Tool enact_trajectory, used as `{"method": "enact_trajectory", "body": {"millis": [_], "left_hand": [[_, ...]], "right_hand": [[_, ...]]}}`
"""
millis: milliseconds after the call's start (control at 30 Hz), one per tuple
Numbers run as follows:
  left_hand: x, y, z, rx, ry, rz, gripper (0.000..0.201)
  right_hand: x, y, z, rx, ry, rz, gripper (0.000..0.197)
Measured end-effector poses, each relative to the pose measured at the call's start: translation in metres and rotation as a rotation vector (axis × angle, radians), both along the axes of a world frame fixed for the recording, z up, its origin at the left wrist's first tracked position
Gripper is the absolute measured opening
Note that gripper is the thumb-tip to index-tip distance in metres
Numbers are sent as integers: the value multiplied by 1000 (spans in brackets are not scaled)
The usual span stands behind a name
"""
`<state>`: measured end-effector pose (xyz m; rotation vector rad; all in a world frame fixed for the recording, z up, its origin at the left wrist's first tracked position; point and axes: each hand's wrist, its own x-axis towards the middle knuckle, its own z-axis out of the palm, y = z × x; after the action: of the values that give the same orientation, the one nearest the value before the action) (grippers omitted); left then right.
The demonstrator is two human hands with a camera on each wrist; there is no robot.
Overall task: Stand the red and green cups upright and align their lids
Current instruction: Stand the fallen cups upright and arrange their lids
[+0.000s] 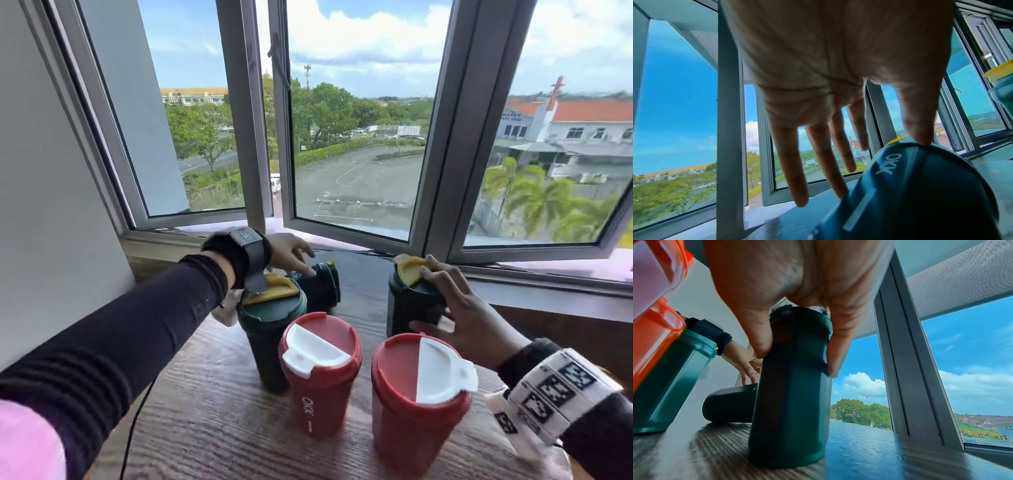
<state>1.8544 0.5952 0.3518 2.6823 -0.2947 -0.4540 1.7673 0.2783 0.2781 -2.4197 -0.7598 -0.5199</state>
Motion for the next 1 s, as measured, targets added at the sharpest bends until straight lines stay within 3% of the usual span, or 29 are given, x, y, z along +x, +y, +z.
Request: {"method": "enact_trajectory", "body": {"millis": [333,467,733,1000], "left_hand": [[13,-5,-13,5,111,-50,65],[13,-5,-11,-23,64,-119,73],[4,4,1,-263,-60,-70,59],[-8,8,5,-362,-142,-73,65]], "right_hand": [[0,1,-2,11,37,-18,80],[0,1,-2,15,56,-30,81],[-1,1,0,-27,52,-33,87],[3,0,-3,-19,61,-24,89]]}}
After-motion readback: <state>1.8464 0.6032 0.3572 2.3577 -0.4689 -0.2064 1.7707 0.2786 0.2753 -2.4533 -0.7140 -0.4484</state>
